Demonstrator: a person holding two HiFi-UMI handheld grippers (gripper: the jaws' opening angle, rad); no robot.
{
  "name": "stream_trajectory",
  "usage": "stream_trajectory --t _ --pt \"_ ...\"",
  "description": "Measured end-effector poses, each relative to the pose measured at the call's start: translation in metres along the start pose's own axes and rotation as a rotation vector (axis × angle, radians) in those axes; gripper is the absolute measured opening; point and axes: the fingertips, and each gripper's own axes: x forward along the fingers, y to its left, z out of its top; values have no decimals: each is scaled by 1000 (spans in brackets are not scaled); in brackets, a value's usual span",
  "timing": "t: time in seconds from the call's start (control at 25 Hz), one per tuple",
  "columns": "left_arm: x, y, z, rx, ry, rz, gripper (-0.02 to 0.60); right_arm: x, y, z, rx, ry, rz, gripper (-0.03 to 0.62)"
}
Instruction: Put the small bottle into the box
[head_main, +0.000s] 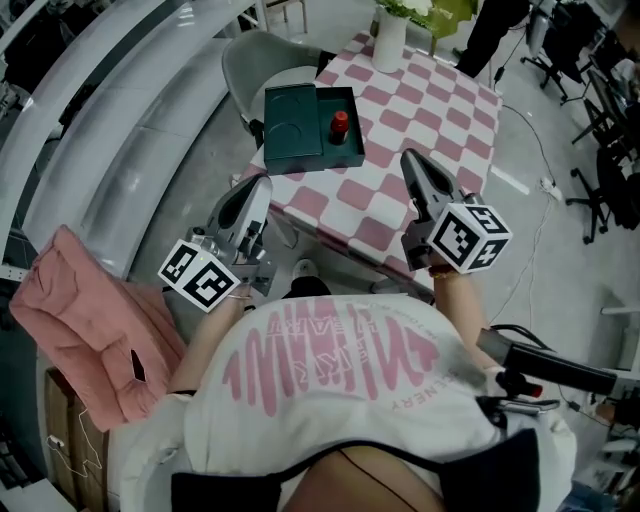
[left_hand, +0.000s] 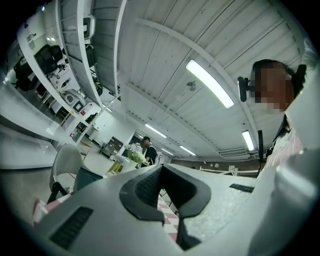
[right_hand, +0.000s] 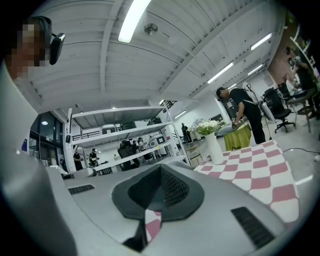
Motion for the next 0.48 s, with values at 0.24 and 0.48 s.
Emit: stream_trajectory --t 0.24,0.48 --pt "-17 -13 -26 11 75 36 8 -32 9 -24 22 24 -16 6" --pt "-32 -20 -26 11 92 37 8 -51 27 -21 -18 8 -41 6"
